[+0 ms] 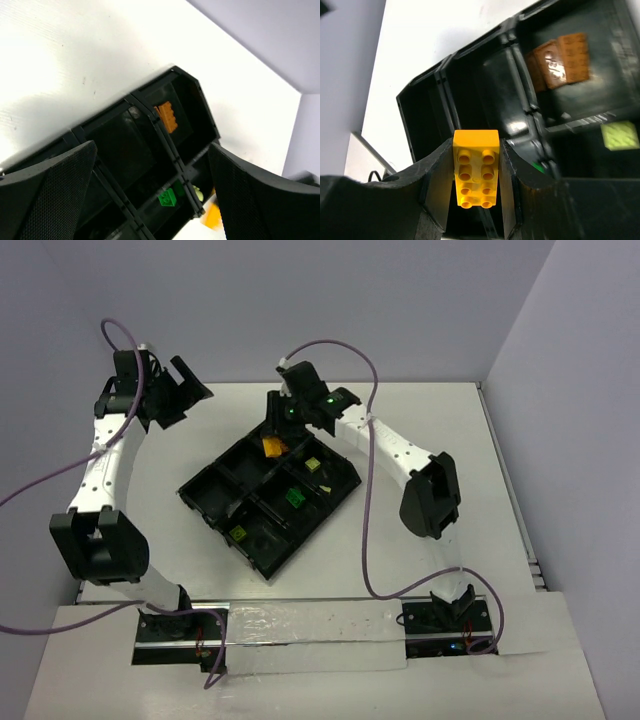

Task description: Sort the legos into containers by color

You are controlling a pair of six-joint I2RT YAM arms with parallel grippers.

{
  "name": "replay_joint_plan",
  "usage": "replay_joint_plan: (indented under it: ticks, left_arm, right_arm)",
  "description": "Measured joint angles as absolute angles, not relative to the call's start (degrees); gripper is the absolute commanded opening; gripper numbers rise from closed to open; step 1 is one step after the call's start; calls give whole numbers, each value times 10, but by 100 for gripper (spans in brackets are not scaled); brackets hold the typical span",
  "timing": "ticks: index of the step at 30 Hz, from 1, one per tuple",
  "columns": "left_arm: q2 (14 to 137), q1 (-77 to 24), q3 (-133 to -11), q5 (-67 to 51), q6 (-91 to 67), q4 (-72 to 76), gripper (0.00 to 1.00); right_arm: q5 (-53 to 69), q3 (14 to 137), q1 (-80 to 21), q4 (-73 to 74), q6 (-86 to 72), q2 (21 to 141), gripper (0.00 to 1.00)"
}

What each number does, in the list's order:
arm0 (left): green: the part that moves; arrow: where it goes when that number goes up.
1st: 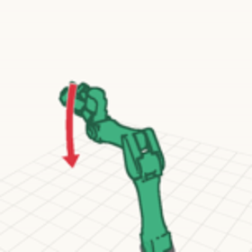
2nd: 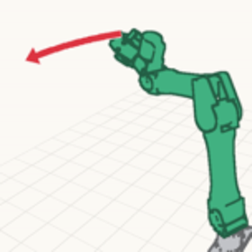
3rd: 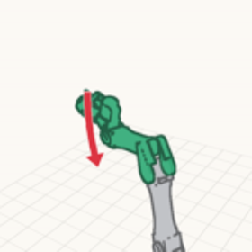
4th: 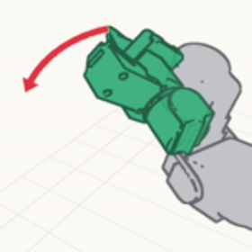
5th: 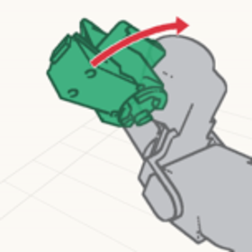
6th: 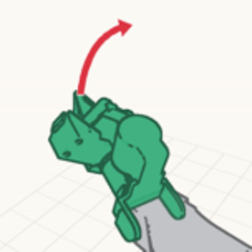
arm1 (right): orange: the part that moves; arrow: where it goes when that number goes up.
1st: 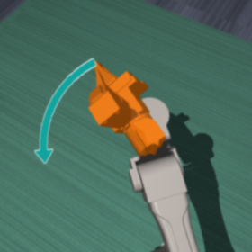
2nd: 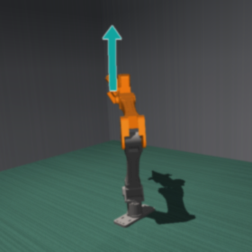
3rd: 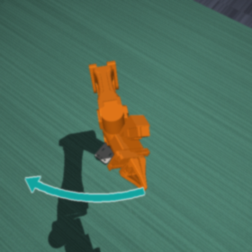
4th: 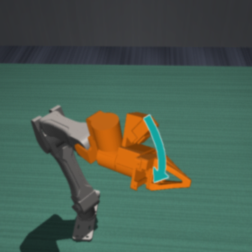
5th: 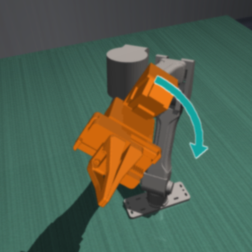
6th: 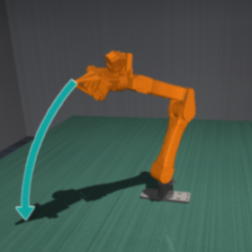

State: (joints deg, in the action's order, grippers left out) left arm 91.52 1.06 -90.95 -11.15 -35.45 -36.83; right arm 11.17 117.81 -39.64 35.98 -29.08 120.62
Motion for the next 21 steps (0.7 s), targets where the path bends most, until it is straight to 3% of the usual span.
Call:
replay_joint_plan:
  ticks: [11,14,15,17,18,21]
  left_arm:
    - [893,12,-846,-103,-366,-376,99]
    - [893,12,-839,-105,-369,-376,99]
    - [893,12,-839,-106,-369,-376,99]
    - [893,12,-839,-106,-369,-376,99]
    - [893,12,-839,-106,-368,-376,99]
    - [893,12,-839,-106,-368,-376,99]
  right_arm:
    - [91,1287,-423,335,-307,1336,20]
    - [85,1307,-425,328,-316,1360,38]
    - [84,1318,-426,326,-319,1369,49]
    - [85,1352,-427,321,-324,1395,63]
    - [86,1364,-428,315,-326,1404,76]
    - [92,1372,-430,307,-331,1415,78]
